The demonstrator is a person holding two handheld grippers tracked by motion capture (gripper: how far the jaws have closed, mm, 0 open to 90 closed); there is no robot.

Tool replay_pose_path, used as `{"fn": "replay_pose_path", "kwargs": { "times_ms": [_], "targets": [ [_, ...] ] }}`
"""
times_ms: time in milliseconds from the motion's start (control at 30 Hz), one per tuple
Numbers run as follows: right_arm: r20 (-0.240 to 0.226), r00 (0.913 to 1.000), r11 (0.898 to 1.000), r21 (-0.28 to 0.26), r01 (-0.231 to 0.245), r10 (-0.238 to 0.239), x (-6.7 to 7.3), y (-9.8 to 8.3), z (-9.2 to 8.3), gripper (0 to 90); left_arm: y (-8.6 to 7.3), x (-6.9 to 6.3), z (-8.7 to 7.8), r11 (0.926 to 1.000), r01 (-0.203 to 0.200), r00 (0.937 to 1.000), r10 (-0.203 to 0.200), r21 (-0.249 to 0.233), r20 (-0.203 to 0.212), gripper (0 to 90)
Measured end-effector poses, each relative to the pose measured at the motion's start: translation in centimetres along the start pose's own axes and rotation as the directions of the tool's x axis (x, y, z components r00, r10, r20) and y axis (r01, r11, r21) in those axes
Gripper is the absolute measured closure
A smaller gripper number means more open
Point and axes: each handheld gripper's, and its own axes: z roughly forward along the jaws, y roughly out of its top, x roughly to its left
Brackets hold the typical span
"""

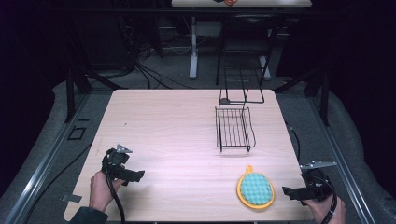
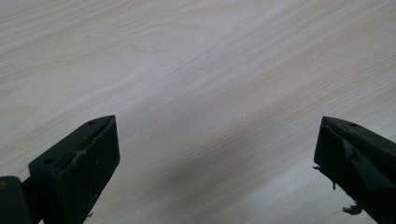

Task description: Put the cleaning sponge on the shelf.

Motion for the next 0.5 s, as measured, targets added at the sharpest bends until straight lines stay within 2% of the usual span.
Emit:
{"fn": "replay_pose_path", "kwargs": {
  "times_ms": [367, 500],
  "targets": [
    [-0.018, 0.9998, 1.0, -0.009, 0.011, -0.011, 0.44, 0.18, -0.02, 0.9, 0.08, -0.06, 0.12, 0.9998, -0.017, 0.9998, 0.017, 0.005, 0.005, 0.3],
    [-0.033, 0.9994, 1.0, -0.015, 0.006, -0.006, 0.65, 0.35, -0.01, 0.9, -0.01, 0.02, 0.01, 1.0, -0.007, 1.0, 0.007, 0.0, 0.006, 0.2]
  ]
}}
